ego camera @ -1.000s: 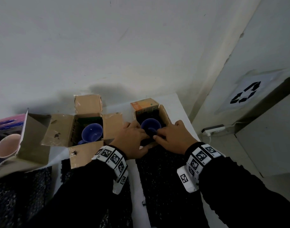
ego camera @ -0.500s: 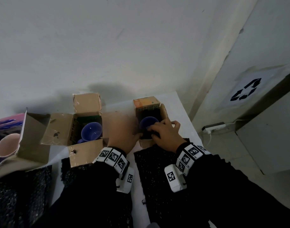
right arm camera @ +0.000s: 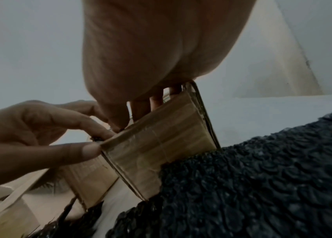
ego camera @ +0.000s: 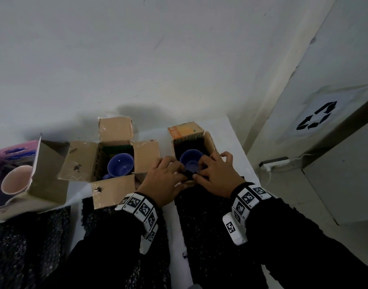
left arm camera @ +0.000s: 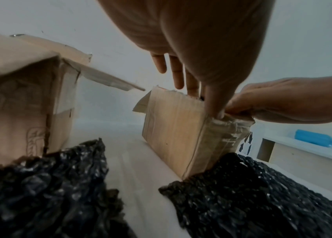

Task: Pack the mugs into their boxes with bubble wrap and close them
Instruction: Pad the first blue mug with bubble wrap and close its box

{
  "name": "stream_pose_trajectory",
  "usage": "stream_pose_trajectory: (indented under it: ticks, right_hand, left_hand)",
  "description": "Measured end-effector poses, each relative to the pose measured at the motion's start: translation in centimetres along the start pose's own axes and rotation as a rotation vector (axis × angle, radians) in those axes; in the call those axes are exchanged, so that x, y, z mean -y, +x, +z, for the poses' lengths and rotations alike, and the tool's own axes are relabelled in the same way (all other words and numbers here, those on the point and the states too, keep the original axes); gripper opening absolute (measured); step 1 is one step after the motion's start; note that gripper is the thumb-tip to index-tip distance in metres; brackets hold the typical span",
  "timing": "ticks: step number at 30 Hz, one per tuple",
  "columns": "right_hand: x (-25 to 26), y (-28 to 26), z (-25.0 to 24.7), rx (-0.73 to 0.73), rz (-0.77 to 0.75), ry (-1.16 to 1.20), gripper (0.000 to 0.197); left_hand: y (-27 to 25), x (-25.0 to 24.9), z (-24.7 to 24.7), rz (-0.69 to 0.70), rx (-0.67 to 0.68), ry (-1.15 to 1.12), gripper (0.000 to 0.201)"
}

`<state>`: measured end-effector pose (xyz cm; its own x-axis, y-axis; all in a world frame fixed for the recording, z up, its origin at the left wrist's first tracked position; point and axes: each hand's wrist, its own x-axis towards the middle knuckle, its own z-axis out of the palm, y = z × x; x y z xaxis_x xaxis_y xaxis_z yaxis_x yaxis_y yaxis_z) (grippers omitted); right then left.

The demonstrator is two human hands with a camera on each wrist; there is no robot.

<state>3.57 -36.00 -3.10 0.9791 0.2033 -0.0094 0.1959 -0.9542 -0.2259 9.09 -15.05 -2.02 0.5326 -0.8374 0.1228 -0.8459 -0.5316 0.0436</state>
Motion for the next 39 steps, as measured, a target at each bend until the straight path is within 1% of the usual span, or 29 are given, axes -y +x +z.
stream_pose_trajectory:
  ticks: [2, 3, 5, 6, 7, 10, 11, 12, 13, 15, 16, 19, 20, 22, 23, 25, 27, 28, 30, 32, 35, 36, 38, 39]
  right_hand:
    - [0.2, 0.2, -0.1, 0.018, 0.029, -0.024, 0.063]
    - [0.3, 0.3, -0.2, 0.021, 0.045, -0.02, 0.058]
    - [0.6, 0.6, -0.4, 0.008, 0.085, 0.036, 0.035]
    - [0.7, 0.6, -0.4, 0.001, 0.091, 0.082, 0.027]
    - [0.8, 0.6, -0.4, -0.003, 0.086, 0.118, 0.026]
    - [0.9, 0.5, -0.5, -0.004, 0.074, 0.149, 0.023]
    - [0.9, 0.4, -0.6, -0.001, 0.075, 0.153, 0.022]
    - [0.8, 0.3, -0.6, 0.001, 0.073, 0.153, 0.021]
    - [0.7, 0.3, -0.6, 0.012, 0.071, 0.148, 0.021]
    - [0.6, 0.2, -0.6, 0.036, 0.057, 0.14, 0.023]
    - [0.5, 0.2, -0.5, 0.044, 0.051, 0.135, 0.025]
    - [0.4, 0.3, -0.8, 0.082, 0.034, 0.088, 0.036]
    - [0.4, 0.4, -1.1, 0.098, 0.023, 0.065, 0.039]
    - [0.6, 0.6, -1.6, 0.124, 0.006, 0.026, 0.039]
    - [0.6, 0.6, -1.8, 0.128, 0.014, 0.013, 0.037]
    - [0.3, 0.8, -2.1, 0.062, 0.054, -0.027, 0.031]
    - [-0.3, 1.1, -2.5, -0.019, 0.092, -0.087, 0.023]
    - [-0.5, 1.3, -2.8, -0.007, 0.09, -0.114, 0.021]
    - [-0.4, 2.1, -3.4, 0.077, 0.059, -0.175, 0.021]
    - [0.0, 3.0, -3.7, 0.136, 0.027, -0.232, 0.021]
    - [-0.1, 3.4, -3.4, 0.149, 0.023, -0.255, 0.022]
    - [-0.2, 3.4, -3.2, 0.146, 0.033, -0.266, 0.022]
    - [-0.3, 3.5, -3.0, 0.128, 0.06, -0.281, 0.024]
    - [-0.3, 3.6, -3.0, 0.118, 0.079, -0.279, 0.024]
  left_hand:
    - [0.1, -0.3, 0.3, -0.037, -0.047, 0.022, 0.018]
    - [0.2, -0.3, 0.5, -0.063, -0.074, 0.019, 0.013]
    - [0.2, -0.6, 0.6, -0.156, -0.105, -0.04, 0.032]
    - [0.2, -0.7, 0.6, -0.204, -0.111, -0.072, 0.036]
    - [0.2, -0.8, 0.5, -0.224, -0.112, -0.074, 0.033]
    - [0.0, -1.3, 0.4, -0.238, -0.118, -0.002, 0.011]
    - [0.0, -1.3, 0.4, -0.248, -0.134, 0.012, 0.008]
    - [-0.1, -1.4, 0.5, -0.252, -0.152, 0.022, 0.01]
    - [-0.1, -1.4, 0.6, -0.26, -0.174, 0.033, 0.014]
    - [-0.1, -1.5, 0.6, -0.287, -0.173, 0.049, 0.026]
    - [0.0, -1.5, 0.6, -0.282, -0.156, 0.059, 0.025]
    - [0.0, -1.3, 0.6, -0.223, -0.067, 0.09, 0.011]
    - [0.0, -1.3, 0.5, -0.212, -0.054, 0.092, 0.01]
    - [0.0, -1.3, 0.6, -0.217, -0.057, 0.086, 0.014]
    - [0.0, -1.3, 0.7, -0.225, -0.059, 0.079, 0.021]
    - [0.0, -1.3, 0.9, -0.226, -0.041, 0.068, 0.042]
    - [0.2, -1.2, 0.9, -0.206, 0.023, 0.083, 0.056]
    - [0.2, -1.2, 0.8, -0.194, 0.041, 0.095, 0.059]
    - [0.3, -1.1, 0.8, -0.165, 0.043, 0.112, 0.06]
    - [0.4, -0.8, 0.9, -0.142, 0.016, 0.117, 0.057]
    - [0.2, -0.5, 0.9, -0.121, -0.046, 0.133, 0.045]
    - [0.1, -0.4, 0.8, -0.115, -0.056, 0.145, 0.038]
    - [0.0, -0.4, 0.5, -0.127, -0.055, 0.186, 0.017]
    - [0.2, -0.5, 0.4, -0.14, -0.046, 0.2, 0.013]
